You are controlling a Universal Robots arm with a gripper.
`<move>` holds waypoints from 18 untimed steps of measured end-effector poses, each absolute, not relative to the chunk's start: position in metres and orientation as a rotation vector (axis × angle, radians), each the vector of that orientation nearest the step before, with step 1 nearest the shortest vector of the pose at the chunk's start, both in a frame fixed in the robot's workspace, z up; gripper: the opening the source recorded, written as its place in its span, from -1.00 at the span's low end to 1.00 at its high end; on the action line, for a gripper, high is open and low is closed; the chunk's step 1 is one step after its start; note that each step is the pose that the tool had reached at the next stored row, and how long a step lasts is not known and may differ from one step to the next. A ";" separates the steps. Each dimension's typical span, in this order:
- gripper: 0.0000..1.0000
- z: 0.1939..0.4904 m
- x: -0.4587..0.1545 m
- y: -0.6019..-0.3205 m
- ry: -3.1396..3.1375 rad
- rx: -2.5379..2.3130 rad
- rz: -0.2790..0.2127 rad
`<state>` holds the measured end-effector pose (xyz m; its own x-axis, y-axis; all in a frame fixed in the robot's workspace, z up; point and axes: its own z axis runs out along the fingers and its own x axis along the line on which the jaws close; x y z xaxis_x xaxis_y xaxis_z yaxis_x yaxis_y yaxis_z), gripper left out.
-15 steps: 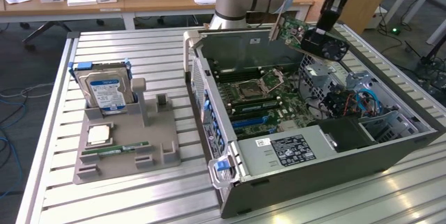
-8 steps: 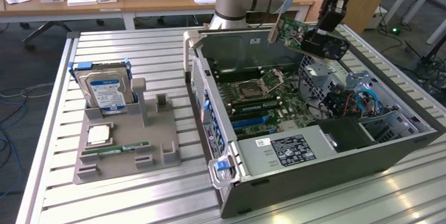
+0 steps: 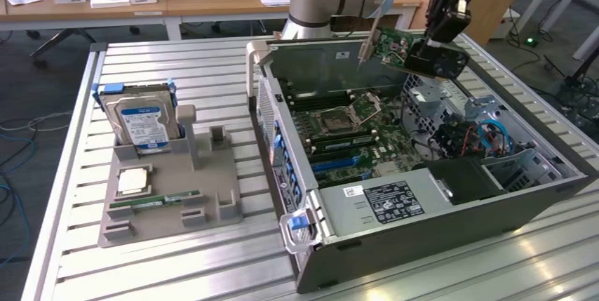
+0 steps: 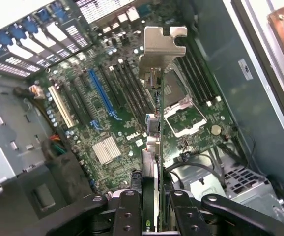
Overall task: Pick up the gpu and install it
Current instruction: 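Insert the gpu into the slot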
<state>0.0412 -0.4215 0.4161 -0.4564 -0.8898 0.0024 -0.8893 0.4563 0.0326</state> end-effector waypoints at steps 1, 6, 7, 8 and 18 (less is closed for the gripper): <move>-0.47 0.416 0.041 -0.422 -2.650 1.650 -0.041; -0.47 0.416 0.041 -0.422 -2.581 1.754 -0.040; -0.47 0.416 0.041 -0.422 -2.567 1.775 -0.040; -0.47 0.416 0.041 -0.422 -2.551 1.798 -0.039; -0.47 0.416 0.041 -0.422 -2.390 2.004 -0.036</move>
<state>0.0412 -0.4215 0.4158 -0.1742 -0.9847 0.0025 -0.9842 0.1742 0.0326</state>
